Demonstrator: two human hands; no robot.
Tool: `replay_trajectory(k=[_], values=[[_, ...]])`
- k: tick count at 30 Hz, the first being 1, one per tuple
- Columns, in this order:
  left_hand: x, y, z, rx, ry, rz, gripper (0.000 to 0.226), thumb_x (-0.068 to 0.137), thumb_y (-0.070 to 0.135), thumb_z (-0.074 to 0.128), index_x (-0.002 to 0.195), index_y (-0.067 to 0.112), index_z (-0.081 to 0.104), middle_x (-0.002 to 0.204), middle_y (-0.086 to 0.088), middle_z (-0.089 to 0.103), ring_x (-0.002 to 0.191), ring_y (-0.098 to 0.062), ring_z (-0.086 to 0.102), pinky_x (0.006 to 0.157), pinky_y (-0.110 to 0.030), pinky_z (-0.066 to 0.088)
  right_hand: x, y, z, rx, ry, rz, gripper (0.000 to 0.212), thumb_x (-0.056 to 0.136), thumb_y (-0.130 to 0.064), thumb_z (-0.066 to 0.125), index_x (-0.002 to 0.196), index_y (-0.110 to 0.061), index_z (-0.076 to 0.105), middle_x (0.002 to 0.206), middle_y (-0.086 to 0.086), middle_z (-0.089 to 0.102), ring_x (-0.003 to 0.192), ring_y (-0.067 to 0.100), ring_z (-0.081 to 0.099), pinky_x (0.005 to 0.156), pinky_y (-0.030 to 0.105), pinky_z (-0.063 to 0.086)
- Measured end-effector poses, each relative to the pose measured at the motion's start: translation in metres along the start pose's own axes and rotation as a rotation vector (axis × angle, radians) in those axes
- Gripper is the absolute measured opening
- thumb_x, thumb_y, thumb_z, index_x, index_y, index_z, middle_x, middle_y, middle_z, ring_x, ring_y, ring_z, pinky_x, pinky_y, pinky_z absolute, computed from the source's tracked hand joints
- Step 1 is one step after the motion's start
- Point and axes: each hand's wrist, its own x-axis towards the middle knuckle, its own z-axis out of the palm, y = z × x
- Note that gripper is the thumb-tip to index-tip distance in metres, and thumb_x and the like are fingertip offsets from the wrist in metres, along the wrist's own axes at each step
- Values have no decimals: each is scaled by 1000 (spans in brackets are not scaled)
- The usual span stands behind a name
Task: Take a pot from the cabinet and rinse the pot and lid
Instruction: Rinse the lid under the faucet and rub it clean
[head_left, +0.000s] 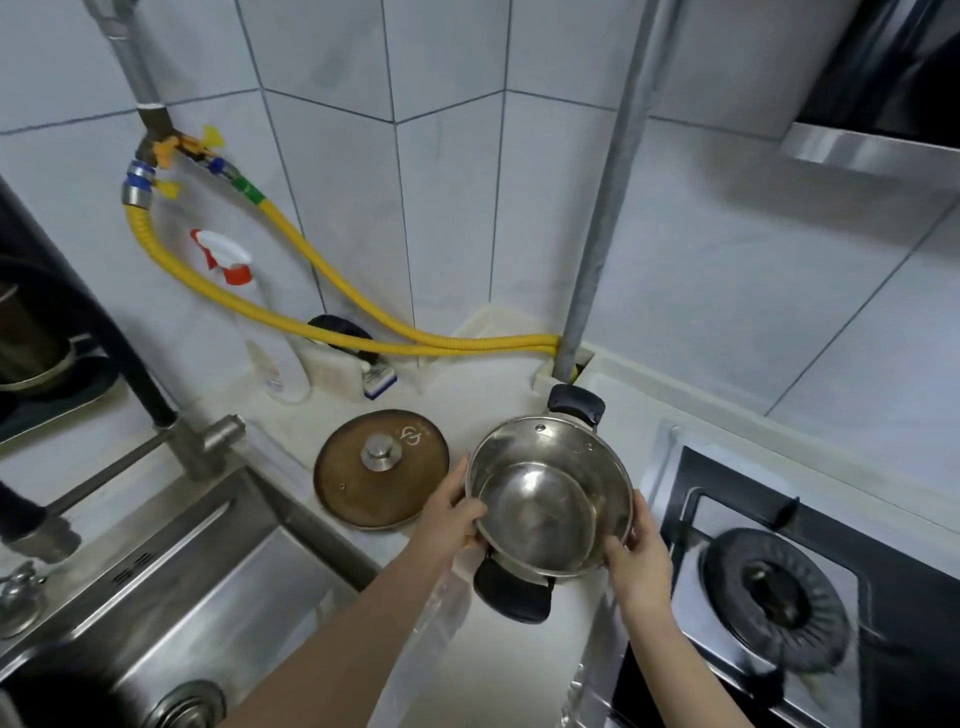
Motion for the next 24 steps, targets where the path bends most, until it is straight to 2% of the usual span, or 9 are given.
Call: replay_trajectory(k=[2,5,9,14,16,18,19,21,24], values=[[10,-3,2,0,4,-31,71,81,-3,54,92,67,59,85,26,71,87,-11,65,80,-42,53,7,2,0,7,18,22,66,80,-8,60,141,-23,41,111,10,68,99,27,63,94,41,49],[16,-5,4,0,-12,-41,72,81,-1,54,89,70,57,88,28,70,95,-16,60,84,-45,50,14,6,1,7,28,51,67,81,1,58,142,-21,40,113,9,68,102,25,63,92,34,47],[23,-8,4,-58,1,-77,72,80,-2,54,95,69,54,117,17,61,107,-15,60,70,-31,57,19,8,4,-8,19,43,64,81,-2,59,140,-21,41,115,7,67,107,26,62,98,41,47],[32,-9,0,-45,-25,-94,73,81,-1,51,92,72,53,99,27,67,92,-6,67,62,-25,56,22,10,10,-14,17,-6,66,81,0,60,140,-22,40,97,-11,63,93,13,60,84,28,44],[33,-8,-1,-24,-21,-104,69,81,1,52,106,65,49,110,25,59,103,-8,60,68,-26,55,22,8,9,-65,-11,-55,60,80,2,60,134,-20,45,100,-6,64,94,16,61,84,32,47],[34,-8,-5,-37,11,-112,66,82,6,57,129,51,44,119,19,53,109,-9,55,76,-27,55,27,4,10,-177,5,-118,50,77,3,59,125,-11,51,116,12,60,111,31,56,95,44,46],[33,-8,-8,-42,44,-116,63,84,10,60,136,42,42,123,12,52,112,-12,55,82,-30,54,30,-1,12,-281,34,-146,47,78,1,60,124,-8,54,128,19,53,122,36,47,103,48,39],[31,-6,-19,-24,152,-117,54,87,17,62,137,29,44,126,1,52,114,-18,54,88,-33,50,35,-17,20,-494,65,-237,45,82,-6,61,127,-6,55,142,20,42,137,36,31,113,47,25],[25,-3,-44,45,322,-106,39,91,19,57,130,18,52,123,-6,58,102,-19,57,81,-30,50,33,-52,53,-479,-82,-424,36,83,-6,58,119,-9,62,135,14,53,135,33,35,115,43,24]])
